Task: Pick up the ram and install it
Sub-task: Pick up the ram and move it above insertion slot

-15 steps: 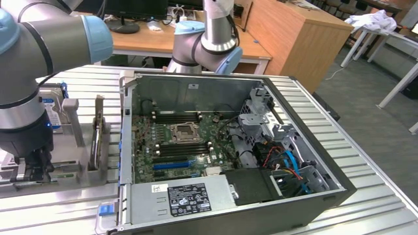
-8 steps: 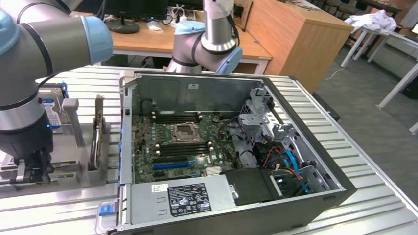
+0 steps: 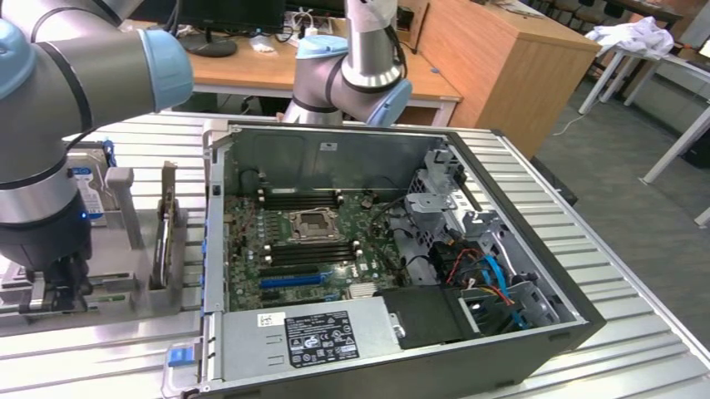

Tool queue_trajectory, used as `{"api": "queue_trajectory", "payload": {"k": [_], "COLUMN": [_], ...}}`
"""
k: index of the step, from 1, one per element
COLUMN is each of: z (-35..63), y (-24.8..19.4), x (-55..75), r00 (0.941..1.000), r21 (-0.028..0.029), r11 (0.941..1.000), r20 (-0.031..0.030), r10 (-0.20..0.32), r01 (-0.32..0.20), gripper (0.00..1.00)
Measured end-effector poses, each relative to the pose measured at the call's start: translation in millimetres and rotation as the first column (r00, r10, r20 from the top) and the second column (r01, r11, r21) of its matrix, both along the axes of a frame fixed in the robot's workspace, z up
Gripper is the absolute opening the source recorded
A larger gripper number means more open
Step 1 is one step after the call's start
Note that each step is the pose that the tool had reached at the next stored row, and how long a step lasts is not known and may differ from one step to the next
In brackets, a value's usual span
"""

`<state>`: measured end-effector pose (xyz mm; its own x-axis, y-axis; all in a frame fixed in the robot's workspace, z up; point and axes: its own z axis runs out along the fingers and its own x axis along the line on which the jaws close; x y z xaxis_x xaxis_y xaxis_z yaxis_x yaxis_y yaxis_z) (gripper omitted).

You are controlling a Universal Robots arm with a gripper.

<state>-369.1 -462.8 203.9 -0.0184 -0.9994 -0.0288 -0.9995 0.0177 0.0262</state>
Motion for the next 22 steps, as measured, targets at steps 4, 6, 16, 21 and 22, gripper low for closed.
{"api": "queue_trajectory", "payload": {"k": [4,6,16,21,22], "z": [-0.1,-0.2,-0.5,-0.5,-0.6], "y": [0.0,0.1,0.0,0.9,1.1], "x": [0.3,0.4,0.4,0.6,0.6], "r00": [1.0000,1.0000,1.0000,1.0000,1.0000], "r21": [-0.0002,-0.0002,-0.0002,-0.0001,-0.0001], "r11": [1.0000,1.0000,1.0000,1.0000,1.0000], "r20": [-0.0003,-0.0002,-0.0002,-0.0002,-0.0001], "r10": [0.001,0.001,0.002,0.002,0.002], "r01": [-0.001,-0.001,-0.002,-0.002,-0.002], "gripper": [0.30,0.30,0.22,0.22,0.22]}}
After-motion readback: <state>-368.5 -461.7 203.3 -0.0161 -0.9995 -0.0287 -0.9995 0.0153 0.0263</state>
